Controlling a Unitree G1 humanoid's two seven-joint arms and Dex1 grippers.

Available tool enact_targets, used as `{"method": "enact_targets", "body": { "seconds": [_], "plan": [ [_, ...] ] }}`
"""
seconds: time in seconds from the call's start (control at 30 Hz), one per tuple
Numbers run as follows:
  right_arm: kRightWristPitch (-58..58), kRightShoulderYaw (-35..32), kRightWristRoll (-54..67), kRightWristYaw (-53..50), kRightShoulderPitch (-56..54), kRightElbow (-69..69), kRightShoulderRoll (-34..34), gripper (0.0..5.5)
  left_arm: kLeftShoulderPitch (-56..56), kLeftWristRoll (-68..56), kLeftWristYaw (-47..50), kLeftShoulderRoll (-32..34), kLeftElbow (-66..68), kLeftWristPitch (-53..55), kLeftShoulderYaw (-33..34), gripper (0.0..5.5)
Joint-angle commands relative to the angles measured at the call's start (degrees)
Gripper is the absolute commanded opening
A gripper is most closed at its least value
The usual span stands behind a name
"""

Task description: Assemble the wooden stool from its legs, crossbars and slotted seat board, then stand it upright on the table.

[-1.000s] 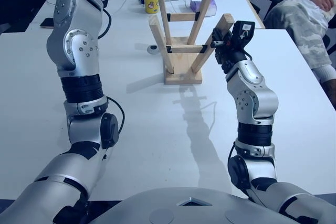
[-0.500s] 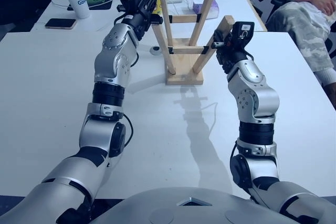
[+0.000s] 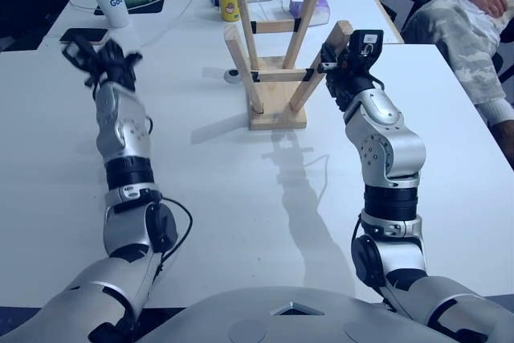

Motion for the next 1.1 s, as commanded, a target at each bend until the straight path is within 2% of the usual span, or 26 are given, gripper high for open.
{"method": "enact_targets", "body": {
  "seconds": [0.03, 0.07, 0.27, 0.5, 0.7, 0.77, 0.83, 0.97, 1.1],
  "plan": [
    [4.4, 1.2, -1.1, -0.1, 3.0, 2.4, -0.1, 1.04, 4.7, 3.6, -11.1, 1.8, -2.0, 4.0, -8.7, 0.95],
    [4.4, 1.1, -1.2, -0.1, 3.1, 2.3, -0.1, 1.04, 5.3, 3.4, -13.2, 1.6, -2.9, 5.3, -9.8, 0.95],
    [4.4, 1.1, -1.1, 0.0, 3.2, 2.4, -0.1, 1.04, 7.3, 3.0, -16.9, 0.0, -8.2, 4.7, -11.7, 0.02],
    [4.4, 1.1, -1.2, -0.1, 3.0, 2.4, -0.1, 1.04, 8.1, 4.4, -16.0, -1.1, -10.4, 5.4, -12.5, 0.02],
    [4.3, 1.3, -1.2, 0.2, 2.8, 2.7, -0.3, 1.04, 5.9, 12.0, -6.4, -0.3, -7.7, 7.3, -13.8, 0.02],
    [4.3, 1.4, -1.3, 0.1, 2.6, 2.8, -0.3, 1.04, 4.4, 12.2, -5.1, -2.1, -7.8, 8.0, -14.4, 0.02],
    [4.3, 1.4, -1.4, 0.0, 2.6, 2.7, -0.2, 1.04, 2.0, 10.2, -8.2, -6.7, -10.4, 9.3, -17.5, 0.02],
    [4.4, 1.6, -1.4, 0.2, 2.7, 2.7, -0.1, 1.04, -2.4, 6.7, -16.9, -18.4, -17.4, 12.9, -28.5, 0.02],
    [4.6, 1.9, -1.7, 0.4, 2.4, 2.7, 0.2, 1.05, -3.5, 6.3, -18.4, -23.3, -17.0, 15.3, -31.9, 0.0]
  ]
}}
